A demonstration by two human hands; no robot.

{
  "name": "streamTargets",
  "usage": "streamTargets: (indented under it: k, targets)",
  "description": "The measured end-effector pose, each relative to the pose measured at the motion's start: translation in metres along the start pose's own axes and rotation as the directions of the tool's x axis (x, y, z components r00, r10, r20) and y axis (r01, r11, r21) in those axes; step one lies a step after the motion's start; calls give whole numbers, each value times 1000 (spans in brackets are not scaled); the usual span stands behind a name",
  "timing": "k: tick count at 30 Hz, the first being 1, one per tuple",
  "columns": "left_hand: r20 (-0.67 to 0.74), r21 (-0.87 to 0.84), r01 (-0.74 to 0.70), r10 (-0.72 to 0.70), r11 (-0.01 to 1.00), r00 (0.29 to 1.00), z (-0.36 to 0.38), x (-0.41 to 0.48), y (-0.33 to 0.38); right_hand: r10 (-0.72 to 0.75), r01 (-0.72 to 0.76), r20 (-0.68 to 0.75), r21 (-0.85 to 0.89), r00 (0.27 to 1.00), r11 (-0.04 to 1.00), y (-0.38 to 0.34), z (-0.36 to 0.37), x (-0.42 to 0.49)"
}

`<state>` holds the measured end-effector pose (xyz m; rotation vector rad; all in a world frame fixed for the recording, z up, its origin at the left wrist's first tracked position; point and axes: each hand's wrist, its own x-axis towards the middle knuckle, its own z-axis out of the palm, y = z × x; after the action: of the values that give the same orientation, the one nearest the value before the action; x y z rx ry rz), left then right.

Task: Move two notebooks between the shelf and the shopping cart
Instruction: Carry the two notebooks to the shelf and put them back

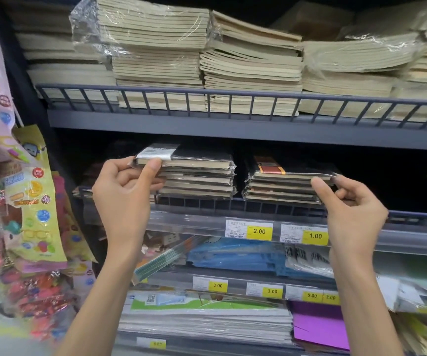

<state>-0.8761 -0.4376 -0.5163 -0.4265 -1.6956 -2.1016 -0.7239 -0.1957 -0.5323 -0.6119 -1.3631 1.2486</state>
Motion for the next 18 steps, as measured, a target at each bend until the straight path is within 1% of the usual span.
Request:
streamTargets:
  k: [5,12,18]
  targets:
    - [41,28,0,-1,1000,999,-1,5,-5,4,-4,1,-18,1000,1000,0,3,4]
    - [51,48,7,-9,999,999,2,8,-8,-2,1,-15,-20,1000,1000,6,6,9]
    - [68,101,-4,-2,995,998,4,11,-12,-53,52,-19,-67,998,996,7,7,9]
